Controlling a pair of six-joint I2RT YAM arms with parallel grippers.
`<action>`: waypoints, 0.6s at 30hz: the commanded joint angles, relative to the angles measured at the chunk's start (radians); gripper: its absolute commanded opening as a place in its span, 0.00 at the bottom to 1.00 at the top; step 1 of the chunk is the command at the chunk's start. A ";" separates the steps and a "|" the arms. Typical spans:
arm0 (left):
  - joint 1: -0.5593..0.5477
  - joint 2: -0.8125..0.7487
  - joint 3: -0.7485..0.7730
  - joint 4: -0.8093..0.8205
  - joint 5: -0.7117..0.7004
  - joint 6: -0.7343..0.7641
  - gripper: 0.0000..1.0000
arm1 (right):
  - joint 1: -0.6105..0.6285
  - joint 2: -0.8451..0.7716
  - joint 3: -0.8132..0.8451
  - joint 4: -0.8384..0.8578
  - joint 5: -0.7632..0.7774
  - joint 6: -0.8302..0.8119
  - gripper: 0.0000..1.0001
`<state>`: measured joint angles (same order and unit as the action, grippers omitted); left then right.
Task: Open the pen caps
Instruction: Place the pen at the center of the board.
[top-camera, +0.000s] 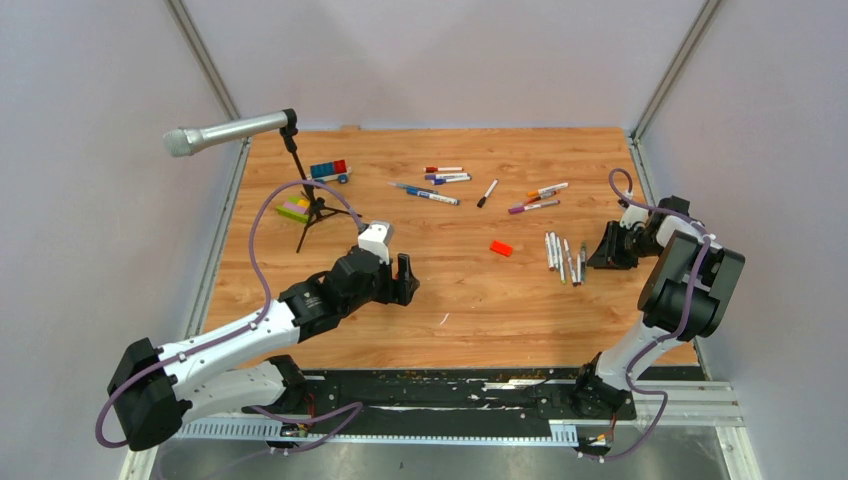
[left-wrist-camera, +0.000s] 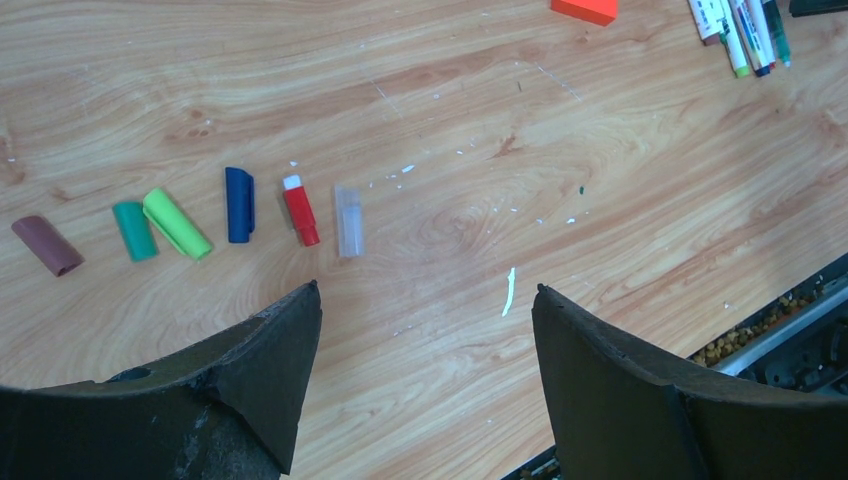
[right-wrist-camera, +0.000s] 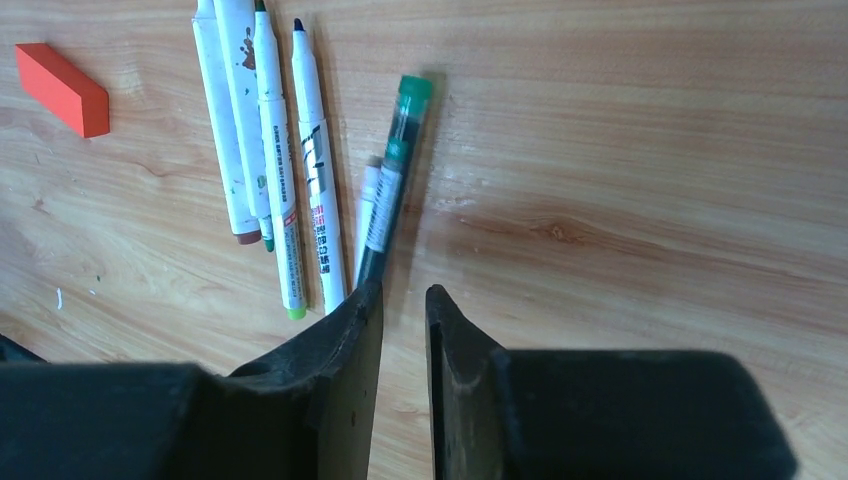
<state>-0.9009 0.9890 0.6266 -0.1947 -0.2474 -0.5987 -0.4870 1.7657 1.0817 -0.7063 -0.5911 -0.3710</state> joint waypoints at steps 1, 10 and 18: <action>0.003 -0.015 -0.007 0.036 0.007 0.006 0.83 | -0.006 -0.006 0.029 -0.008 -0.004 0.004 0.24; 0.003 -0.069 -0.021 0.043 0.011 0.018 0.89 | -0.006 -0.065 0.021 -0.023 -0.076 -0.038 0.26; 0.003 -0.174 -0.087 0.111 0.001 -0.002 1.00 | -0.004 -0.113 0.037 -0.068 -0.241 -0.118 0.30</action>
<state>-0.9009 0.8688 0.5674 -0.1596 -0.2371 -0.5964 -0.4877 1.7100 1.0821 -0.7494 -0.7074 -0.4232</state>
